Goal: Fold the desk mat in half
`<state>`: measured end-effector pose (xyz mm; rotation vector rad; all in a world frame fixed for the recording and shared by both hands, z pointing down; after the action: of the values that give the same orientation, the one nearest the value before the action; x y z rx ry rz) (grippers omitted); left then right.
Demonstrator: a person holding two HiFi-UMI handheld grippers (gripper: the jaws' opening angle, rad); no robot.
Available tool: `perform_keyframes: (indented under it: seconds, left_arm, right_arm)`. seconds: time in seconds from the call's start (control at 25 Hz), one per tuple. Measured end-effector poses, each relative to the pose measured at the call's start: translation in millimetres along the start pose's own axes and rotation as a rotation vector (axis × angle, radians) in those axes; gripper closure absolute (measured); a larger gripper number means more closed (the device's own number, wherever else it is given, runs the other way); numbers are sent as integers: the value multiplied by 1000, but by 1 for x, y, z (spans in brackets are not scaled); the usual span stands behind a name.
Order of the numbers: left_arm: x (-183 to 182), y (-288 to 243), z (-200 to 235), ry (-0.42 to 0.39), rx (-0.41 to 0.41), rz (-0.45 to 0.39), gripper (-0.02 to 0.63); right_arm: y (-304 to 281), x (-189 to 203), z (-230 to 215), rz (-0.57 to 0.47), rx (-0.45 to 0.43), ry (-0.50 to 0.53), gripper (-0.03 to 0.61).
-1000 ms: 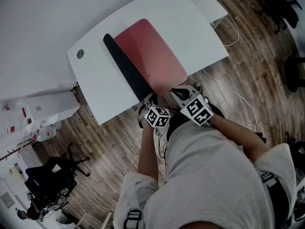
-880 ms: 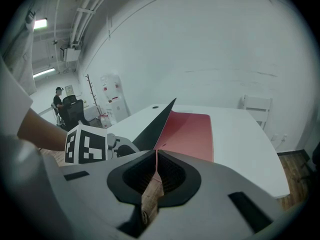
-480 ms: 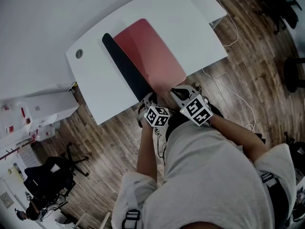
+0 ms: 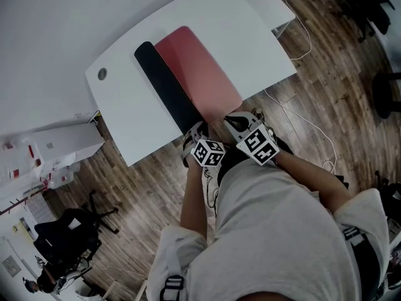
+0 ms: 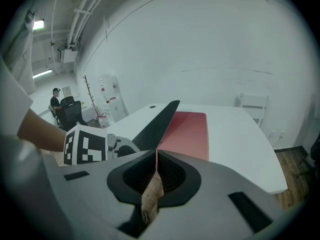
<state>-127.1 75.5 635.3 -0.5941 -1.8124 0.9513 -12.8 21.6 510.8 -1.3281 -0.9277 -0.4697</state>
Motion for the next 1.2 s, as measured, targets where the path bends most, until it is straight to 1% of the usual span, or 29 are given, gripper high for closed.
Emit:
perform_keyframes:
  seconds: [0.72,0.96,1.2]
  left_arm:
    - [-8,-4,-3,19,-1,-2,571]
    - [-7,-4,-4,28,7,-2,571]
    - [-16,-7,-7,32,22,-10,571]
  right_arm:
    - [8,5,-11,3,25,0,536]
    - [9,8,-13,3,24,-17,537]
    - [13,8,-18,3,32,-16,537]
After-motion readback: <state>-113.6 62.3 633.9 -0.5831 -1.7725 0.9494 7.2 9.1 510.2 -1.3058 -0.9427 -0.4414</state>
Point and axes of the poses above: the fingertips, and each gripper's own axes: y backward along the fingers, z to its left, x out of its underside, the point moved 7 cm from there along y, backward along the fingers, and after that the axes turned 9 degrees about y, right-handed, at the moved point
